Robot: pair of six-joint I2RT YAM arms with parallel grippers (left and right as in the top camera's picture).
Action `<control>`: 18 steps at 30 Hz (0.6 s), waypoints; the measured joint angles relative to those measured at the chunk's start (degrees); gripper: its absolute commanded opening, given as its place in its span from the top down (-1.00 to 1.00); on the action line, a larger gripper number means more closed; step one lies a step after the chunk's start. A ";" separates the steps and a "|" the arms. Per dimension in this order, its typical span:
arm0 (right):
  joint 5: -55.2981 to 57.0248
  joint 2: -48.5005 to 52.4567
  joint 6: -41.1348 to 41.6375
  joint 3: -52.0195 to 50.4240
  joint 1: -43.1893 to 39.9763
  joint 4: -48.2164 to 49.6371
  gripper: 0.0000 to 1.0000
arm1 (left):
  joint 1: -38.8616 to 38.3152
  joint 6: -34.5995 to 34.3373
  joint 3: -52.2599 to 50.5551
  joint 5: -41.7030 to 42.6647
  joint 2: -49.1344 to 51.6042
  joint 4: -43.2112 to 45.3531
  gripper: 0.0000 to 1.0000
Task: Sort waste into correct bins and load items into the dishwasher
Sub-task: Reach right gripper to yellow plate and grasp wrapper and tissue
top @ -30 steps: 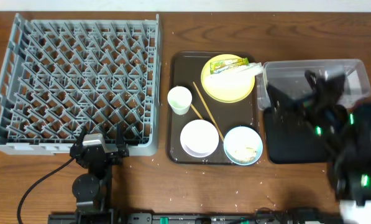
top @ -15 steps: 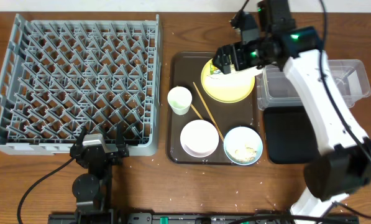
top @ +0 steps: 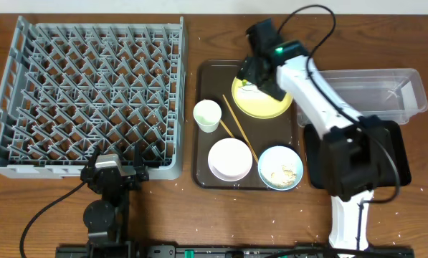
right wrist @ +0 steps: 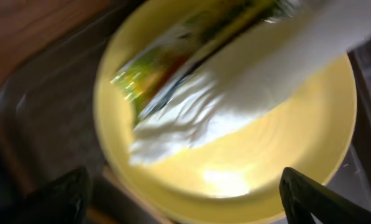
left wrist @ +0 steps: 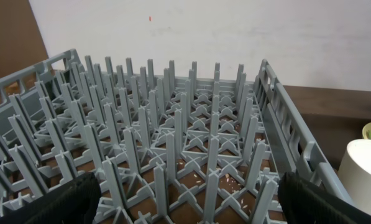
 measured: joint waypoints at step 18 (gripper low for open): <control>7.96 9.84 9.99 0.15 0.68 11.65 0.00 | 0.00 0.00 0.00 0.00 0.00 0.00 -0.83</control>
